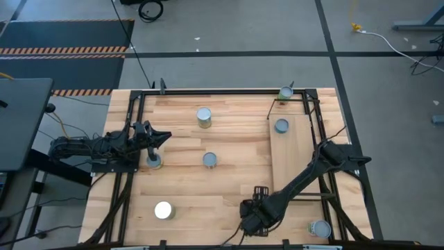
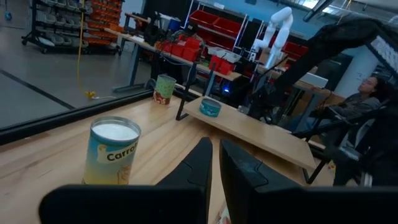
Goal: Pick and place cans onto a shelf
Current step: Put the yellow can on the shelf, then put the canned mix fruit on the shelf
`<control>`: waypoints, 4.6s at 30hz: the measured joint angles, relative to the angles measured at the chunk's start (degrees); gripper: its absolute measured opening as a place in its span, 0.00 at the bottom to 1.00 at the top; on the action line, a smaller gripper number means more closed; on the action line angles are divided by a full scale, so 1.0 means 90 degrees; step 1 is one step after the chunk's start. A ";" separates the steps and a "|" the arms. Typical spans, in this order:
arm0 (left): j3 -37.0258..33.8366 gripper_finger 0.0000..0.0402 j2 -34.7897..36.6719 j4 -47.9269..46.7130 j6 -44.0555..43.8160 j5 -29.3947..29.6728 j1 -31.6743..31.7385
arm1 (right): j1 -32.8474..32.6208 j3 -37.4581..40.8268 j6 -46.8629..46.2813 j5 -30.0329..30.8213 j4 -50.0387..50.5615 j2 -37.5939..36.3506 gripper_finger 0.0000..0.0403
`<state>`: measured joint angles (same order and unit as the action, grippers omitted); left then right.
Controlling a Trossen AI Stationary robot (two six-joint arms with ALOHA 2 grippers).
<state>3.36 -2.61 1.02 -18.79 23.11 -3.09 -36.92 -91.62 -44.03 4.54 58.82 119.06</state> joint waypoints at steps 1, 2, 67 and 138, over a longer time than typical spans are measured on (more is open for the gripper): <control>0.0000 0.09 0.0000 0.0004 0.0000 -0.0001 0.0001 | 0.0075 -0.0058 -0.0064 0.0010 0.0098 -0.0147 0.72; 0.0000 0.09 0.0000 0.0005 -0.0002 0.0000 0.0000 | 0.0154 -0.0110 -0.0160 0.0109 0.0202 -0.0322 0.72; 0.0000 0.09 0.0000 0.0029 0.0000 0.0000 0.0002 | 0.8965 0.5711 -0.0646 0.0658 0.0275 -0.6361 0.74; 0.0000 0.09 0.0001 0.0053 -0.0002 -0.0001 0.0002 | -0.3026 0.0537 -0.9594 -0.1034 0.0295 -0.1635 0.86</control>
<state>3.36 -2.61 1.50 -18.80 23.11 -3.08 -64.16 -86.78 -130.37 -4.77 61.48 104.35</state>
